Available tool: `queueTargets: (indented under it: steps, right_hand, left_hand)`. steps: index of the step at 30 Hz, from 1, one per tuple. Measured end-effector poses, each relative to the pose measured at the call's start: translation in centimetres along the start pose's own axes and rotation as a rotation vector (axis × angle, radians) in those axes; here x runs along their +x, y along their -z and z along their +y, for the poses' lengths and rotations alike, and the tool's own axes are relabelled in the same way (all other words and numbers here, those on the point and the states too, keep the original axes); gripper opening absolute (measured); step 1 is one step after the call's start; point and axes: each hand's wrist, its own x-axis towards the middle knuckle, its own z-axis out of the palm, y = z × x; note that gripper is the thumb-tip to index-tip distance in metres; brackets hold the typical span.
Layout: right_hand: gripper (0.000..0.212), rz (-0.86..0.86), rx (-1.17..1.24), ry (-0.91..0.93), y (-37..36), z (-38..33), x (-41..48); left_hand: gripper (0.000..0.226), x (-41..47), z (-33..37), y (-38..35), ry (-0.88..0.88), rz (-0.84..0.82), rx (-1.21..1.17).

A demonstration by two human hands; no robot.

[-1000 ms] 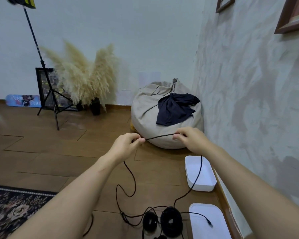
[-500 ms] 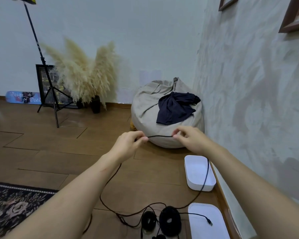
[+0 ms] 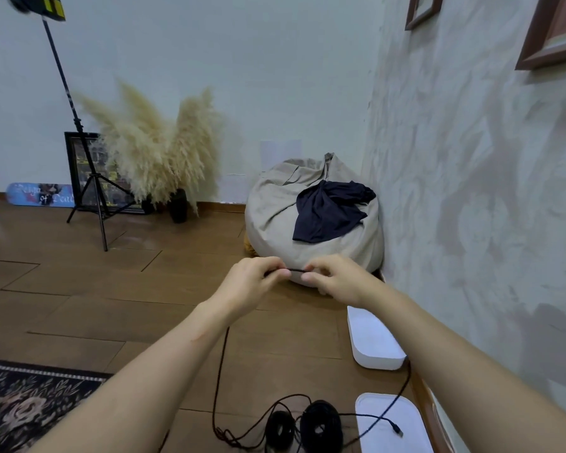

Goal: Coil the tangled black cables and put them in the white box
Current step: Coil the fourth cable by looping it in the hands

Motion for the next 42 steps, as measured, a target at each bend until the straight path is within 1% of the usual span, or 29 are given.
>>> queueTargets:
  steps: [2,3,5,7,8,10,11,12,13,15,17,19,21,22,23,24,25,28,29,31,33,34,35,36,37,39,41,42]
  right_hand:
    - [0.021,0.077,-0.030,0.034,-0.1,-0.3,0.4]
    - [0.020,0.130,-0.063,0.002,0.2,0.3,0.6]
    - [0.019,0.179,-0.159,-0.105,1.2,2.1,0.4]
    - [0.015,0.159,-0.193,-0.161,1.6,3.5,-0.1]
    - [0.014,0.121,-0.153,-0.142,1.4,3.4,-0.3]
    - [0.023,0.040,-0.017,-0.060,0.8,1.6,-0.2]
    - [0.021,0.011,0.034,-0.009,0.4,0.6,-0.2]
    - [0.017,0.022,0.039,0.024,0.2,0.1,0.1]
    - [0.017,0.074,0.019,0.032,0.4,0.1,0.3]
    - [0.020,0.185,-0.080,-0.039,1.5,1.4,0.1]
    - [0.020,0.215,-0.155,-0.092,2.5,3.1,-0.7]
    - [0.019,0.144,-0.099,-0.092,2.2,3.5,-1.0]
    - [0.022,0.027,0.019,-0.043,1.1,2.1,-0.5]
    - [0.019,-0.007,0.044,-0.010,0.4,1.2,-0.2]
    - [0.014,-0.010,0.035,0.024,-0.1,0.6,0.1]
    - [0.012,0.025,0.014,0.042,0.0,0.4,0.4]
    - [0.014,0.082,-0.005,0.040,0.3,0.5,0.5]
    - [0.020,0.201,-0.099,-0.080,2.1,2.8,-0.4]
    - [0.020,0.197,-0.133,-0.120,2.4,3.5,-0.7]
    - [0.020,0.110,-0.114,-0.140,2.1,3.6,-0.9]
    - [0.020,0.014,-0.027,-0.084,0.9,1.8,-0.5]
    - [0.013,0.001,0.008,-0.037,0.2,0.7,-0.1]
    - [0.009,0.013,0.009,0.017,-0.2,0.0,0.1]
    - [0.014,0.048,-0.010,0.049,-0.1,-0.4,0.3]
    - [0.018,0.094,-0.045,0.041,0.2,-0.2,0.3]
    - [0.020,0.174,-0.173,-0.060,1.5,1.6,-0.1]
    - [0.019,0.167,-0.247,-0.171,2.5,3.8,-0.8]
    - [0.016,0.127,-0.222,-0.192,2.6,4.2,-1.0]
  left_hand:
    - [0.023,0.2,-0.1,-0.2,0.012,0.008,-0.020]
    - [0.022,0.2,-0.6,0.1,0.047,0.011,-0.034]
    - [0.022,-0.2,-2.0,0.9,0.119,0.024,-0.029]
    - [0.021,-0.5,-2.7,1.4,0.126,0.047,0.004]
    - [0.020,-0.5,-2.4,1.3,0.102,0.047,0.008]
    - [0.019,-0.2,-1.0,0.7,0.030,0.018,-0.005]
    - [0.019,0.0,-0.3,0.4,0.002,0.004,-0.014]
    - [0.020,0.1,0.1,0.2,-0.012,0.000,-0.021]
    - [0.021,0.2,0.1,0.3,-0.002,0.001,-0.021]
    - [0.025,0.1,-1.0,1.2,0.058,0.020,0.012]
    - [0.027,-0.2,-2.2,2.2,0.102,0.055,0.070]
    - [0.025,-0.3,-2.3,2.2,0.084,0.064,0.081]
    - [0.024,0.0,-1.2,1.4,0.032,0.018,0.058]
    - [0.024,0.0,-0.6,0.8,0.001,-0.009,0.056]
    - [0.025,0.1,-0.2,0.3,-0.019,-0.025,0.055]
    - [0.025,0.2,-0.2,0.1,-0.019,-0.029,0.045]
    - [0.025,0.1,-0.6,0.3,0.006,-0.028,0.030]
    - [0.024,-0.7,-2.7,1.9,0.108,-0.003,0.050]
    - [0.023,-0.9,-3.2,2.3,0.125,0.007,0.068]
    - [0.021,-0.9,-3.1,2.5,0.098,0.022,0.078]
    - [0.023,-0.5,-1.7,1.9,0.031,0.013,0.067]
    - [0.026,-0.3,-1.1,1.5,0.000,0.006,0.066]
    - [0.028,-0.2,-0.8,1.1,-0.017,0.002,0.067]
    - [0.028,-0.2,-0.8,1.1,-0.010,-0.001,0.065]
    - [0.027,-0.3,-1.1,1.3,0.018,-0.006,0.058]
    - [0.022,-1.0,-2.4,2.4,0.104,-0.002,0.061]
    - [0.021,-1.6,-3.6,3.3,0.151,0.023,0.081]
    - [0.021,-1.7,-3.7,3.4,0.148,0.029,0.083]
